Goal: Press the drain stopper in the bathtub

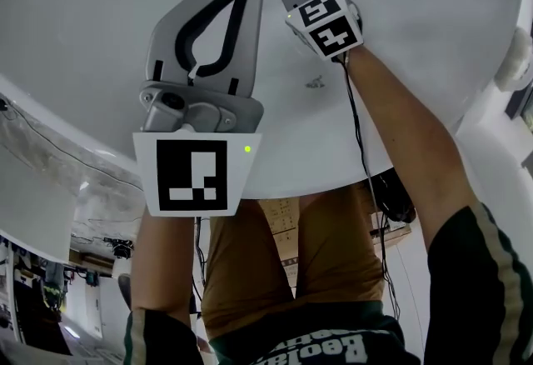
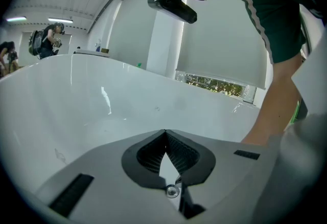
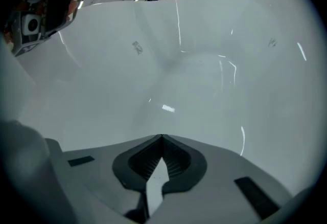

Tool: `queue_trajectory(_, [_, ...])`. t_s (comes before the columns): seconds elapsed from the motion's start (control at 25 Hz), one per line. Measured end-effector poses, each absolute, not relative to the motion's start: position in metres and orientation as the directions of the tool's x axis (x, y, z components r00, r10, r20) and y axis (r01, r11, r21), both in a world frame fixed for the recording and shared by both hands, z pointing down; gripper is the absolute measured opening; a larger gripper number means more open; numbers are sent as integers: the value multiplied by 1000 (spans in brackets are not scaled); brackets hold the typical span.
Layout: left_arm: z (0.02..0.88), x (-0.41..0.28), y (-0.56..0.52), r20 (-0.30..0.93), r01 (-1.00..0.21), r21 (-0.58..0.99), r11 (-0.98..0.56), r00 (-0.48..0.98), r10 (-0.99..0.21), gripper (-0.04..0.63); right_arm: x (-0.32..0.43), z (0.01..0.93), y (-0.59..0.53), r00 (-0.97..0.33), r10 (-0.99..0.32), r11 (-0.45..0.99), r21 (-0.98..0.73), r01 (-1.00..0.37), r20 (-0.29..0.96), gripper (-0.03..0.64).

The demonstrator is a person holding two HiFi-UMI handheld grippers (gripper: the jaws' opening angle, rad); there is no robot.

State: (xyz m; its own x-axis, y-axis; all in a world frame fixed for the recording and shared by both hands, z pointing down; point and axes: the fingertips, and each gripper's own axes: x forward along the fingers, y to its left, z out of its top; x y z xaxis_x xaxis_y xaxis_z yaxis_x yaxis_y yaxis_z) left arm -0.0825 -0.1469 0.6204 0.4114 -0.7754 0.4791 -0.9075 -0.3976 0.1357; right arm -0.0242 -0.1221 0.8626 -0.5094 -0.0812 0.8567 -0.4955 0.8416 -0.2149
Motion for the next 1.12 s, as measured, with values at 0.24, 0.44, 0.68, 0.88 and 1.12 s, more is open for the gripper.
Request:
queue_trajectory(0.24, [637, -83, -150, 507, -890, 110, -443, 434, -745, 9, -26, 904, -119, -469, -63, 835, -211, -508, 881, 11])
queue_trajectory(0.44, [645, -86, -158, 502, -902, 125, -413, 416, -758, 9, -21, 928, -118, -435, -36, 851, -200, -485, 900, 11])
queue_trajectory(0.68, [656, -91, -157, 524, -908, 165, -385, 411, -746, 9, -21, 950, -120, -382, -35, 890, -146, -432, 923, 11])
queue_trajectory(0.88, [656, -88, -158, 518, -908, 181, -378, 414, -749, 8, -22, 965, -117, -338, -22, 898, -130, -421, 941, 11])
queue_trajectory(1.12, [653, -101, -161, 520, -923, 183, -339, 383, -763, 9, -26, 976, -119, -293, 5, 860, -154, -486, 956, 11])
